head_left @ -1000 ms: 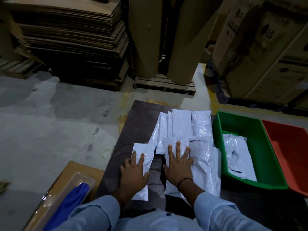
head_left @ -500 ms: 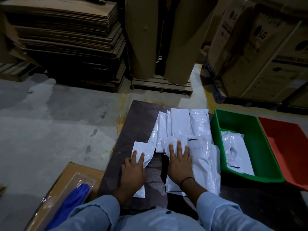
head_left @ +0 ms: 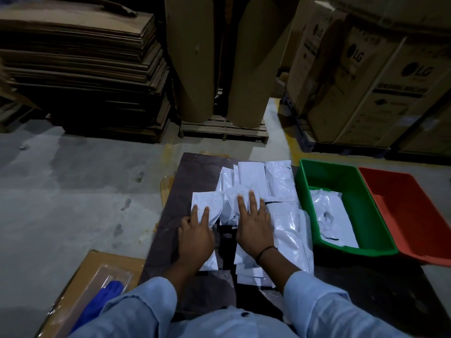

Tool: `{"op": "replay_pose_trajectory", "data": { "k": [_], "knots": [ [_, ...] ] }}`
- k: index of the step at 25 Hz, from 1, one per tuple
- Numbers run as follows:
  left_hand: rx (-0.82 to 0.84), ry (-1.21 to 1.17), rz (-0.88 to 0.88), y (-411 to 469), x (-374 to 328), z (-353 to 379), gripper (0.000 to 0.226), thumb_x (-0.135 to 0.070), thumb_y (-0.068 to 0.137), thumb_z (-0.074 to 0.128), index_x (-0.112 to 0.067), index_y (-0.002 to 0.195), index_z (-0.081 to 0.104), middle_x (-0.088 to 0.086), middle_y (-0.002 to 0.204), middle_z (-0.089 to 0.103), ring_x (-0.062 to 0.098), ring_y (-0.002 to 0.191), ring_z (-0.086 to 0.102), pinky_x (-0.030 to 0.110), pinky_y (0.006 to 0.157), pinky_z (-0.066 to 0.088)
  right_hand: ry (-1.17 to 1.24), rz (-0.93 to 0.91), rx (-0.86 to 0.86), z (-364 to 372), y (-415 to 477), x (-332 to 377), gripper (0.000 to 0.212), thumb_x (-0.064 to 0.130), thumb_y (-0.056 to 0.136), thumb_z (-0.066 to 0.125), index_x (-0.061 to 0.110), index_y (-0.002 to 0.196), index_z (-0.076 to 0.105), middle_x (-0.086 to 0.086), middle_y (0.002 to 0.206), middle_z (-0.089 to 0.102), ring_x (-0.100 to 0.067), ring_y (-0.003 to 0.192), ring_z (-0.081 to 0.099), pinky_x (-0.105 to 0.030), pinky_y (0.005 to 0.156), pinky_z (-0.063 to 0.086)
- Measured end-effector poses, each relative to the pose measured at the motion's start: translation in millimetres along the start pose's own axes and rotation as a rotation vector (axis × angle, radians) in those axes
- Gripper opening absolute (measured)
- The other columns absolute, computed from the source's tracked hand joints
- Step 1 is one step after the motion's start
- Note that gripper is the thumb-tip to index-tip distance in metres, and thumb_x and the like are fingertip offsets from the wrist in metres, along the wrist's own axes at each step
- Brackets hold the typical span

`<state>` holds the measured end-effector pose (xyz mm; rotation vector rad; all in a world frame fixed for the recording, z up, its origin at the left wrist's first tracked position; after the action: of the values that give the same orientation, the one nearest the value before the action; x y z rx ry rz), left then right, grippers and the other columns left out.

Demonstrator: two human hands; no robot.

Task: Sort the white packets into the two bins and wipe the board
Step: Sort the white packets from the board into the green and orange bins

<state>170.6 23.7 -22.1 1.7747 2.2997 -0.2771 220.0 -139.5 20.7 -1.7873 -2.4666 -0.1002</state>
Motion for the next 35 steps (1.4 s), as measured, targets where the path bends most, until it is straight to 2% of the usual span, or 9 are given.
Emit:
{"op": "replay_pose_trajectory", "data": {
  "k": [4, 7, 10, 13, 14, 19, 31, 35],
  "knots": [
    [-0.037, -0.042, 0.026, 22, -23, -25, 0.069, -0.032, 0.093, 0.058, -0.027, 0.157, 0.033, 0.01, 0.166, 0.023, 0.039, 0.127, 0.044, 0.05, 0.1, 0.044, 0.032, 0.029, -0.091, -32, 14, -7, 0.079, 0.028, 0.085, 0.043, 0.02, 0.158, 0.015, -0.015, 0.165, 0.006, -0.047, 0.147, 0.014, -0.061, 0.112, 0.03],
    [-0.086, -0.08, 0.052, 35, -46, -41, 0.07, -0.031, 0.093, 0.058, -0.026, 0.157, 0.031, 0.011, 0.166, 0.021, 0.04, 0.129, 0.041, 0.051, 0.103, 0.04, 0.056, 0.071, -0.155, -56, 18, -24, 0.076, 0.021, 0.087, 0.045, 0.022, 0.158, 0.017, -0.013, 0.165, 0.008, -0.046, 0.146, 0.017, -0.061, 0.106, 0.034],
    [-0.097, -0.12, 0.078, 46, -75, -50, 0.07, -0.03, 0.094, 0.056, -0.027, 0.158, 0.029, 0.01, 0.167, 0.02, 0.04, 0.131, 0.038, 0.049, 0.107, 0.037, 0.038, 0.117, -0.228, -83, 19, -48, 0.074, 0.022, 0.089, 0.046, 0.024, 0.157, 0.016, -0.01, 0.166, 0.007, -0.044, 0.147, 0.014, -0.06, 0.107, 0.032],
    [-0.105, -0.152, 0.12, 50, -115, -57, 0.068, -0.032, 0.096, 0.053, -0.028, 0.159, 0.026, 0.008, 0.167, 0.017, 0.039, 0.133, 0.036, 0.049, 0.109, 0.036, 0.021, 0.132, -0.243, -99, 18, -79, 0.069, 0.031, 0.09, 0.032, 0.025, 0.157, 0.018, -0.009, 0.166, 0.007, -0.045, 0.147, 0.013, -0.061, 0.109, 0.028],
    [-0.104, -0.158, 0.137, 50, -131, -58, 0.068, -0.032, 0.096, 0.052, -0.029, 0.159, 0.026, 0.008, 0.167, 0.017, 0.038, 0.135, 0.035, 0.048, 0.11, 0.035, 0.024, 0.142, -0.253, -102, 17, -92, 0.069, 0.032, 0.09, 0.029, 0.025, 0.157, 0.018, -0.009, 0.166, 0.007, -0.045, 0.147, 0.013, -0.061, 0.11, 0.028],
    [-0.078, -0.161, 0.189, 48, -211, -54, 0.066, -0.035, 0.099, 0.049, -0.03, 0.159, 0.021, 0.007, 0.168, 0.015, 0.038, 0.141, 0.03, 0.046, 0.112, 0.034, 0.045, 0.211, -0.272, -114, 5, -168, 0.072, 0.021, 0.092, 0.047, 0.025, 0.157, 0.017, -0.008, 0.166, 0.004, -0.045, 0.147, 0.013, -0.06, 0.11, 0.027],
    [0.048, -0.215, 0.219, 36, -418, -1, 0.066, -0.033, 0.099, 0.048, -0.03, 0.159, 0.022, 0.008, 0.168, 0.014, 0.043, 0.141, 0.027, 0.051, 0.115, 0.031, 0.051, 0.347, -0.258, -138, -31, -402, 0.067, 0.027, 0.094, 0.046, 0.026, 0.156, 0.021, -0.011, 0.165, 0.011, -0.045, 0.144, 0.018, -0.059, 0.11, 0.026],
    [0.061, -0.234, 0.22, 29, -472, 13, 0.065, -0.033, 0.099, 0.048, -0.029, 0.159, 0.022, 0.008, 0.168, 0.015, 0.043, 0.14, 0.028, 0.052, 0.113, 0.032, 0.032, 0.363, -0.18, -135, -36, -469, 0.068, 0.026, 0.093, 0.046, 0.029, 0.155, 0.018, -0.008, 0.165, 0.009, -0.044, 0.146, 0.016, -0.061, 0.11, 0.027]
  ]
}}
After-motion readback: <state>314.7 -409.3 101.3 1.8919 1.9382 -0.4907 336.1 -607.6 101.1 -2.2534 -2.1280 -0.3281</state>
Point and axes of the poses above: each hand's wrist, its own y-axis towards the middle knuckle, its own z-axis out of the palm, x = y × z, the point moved 6 cm from there along y, towards the middle knuckle
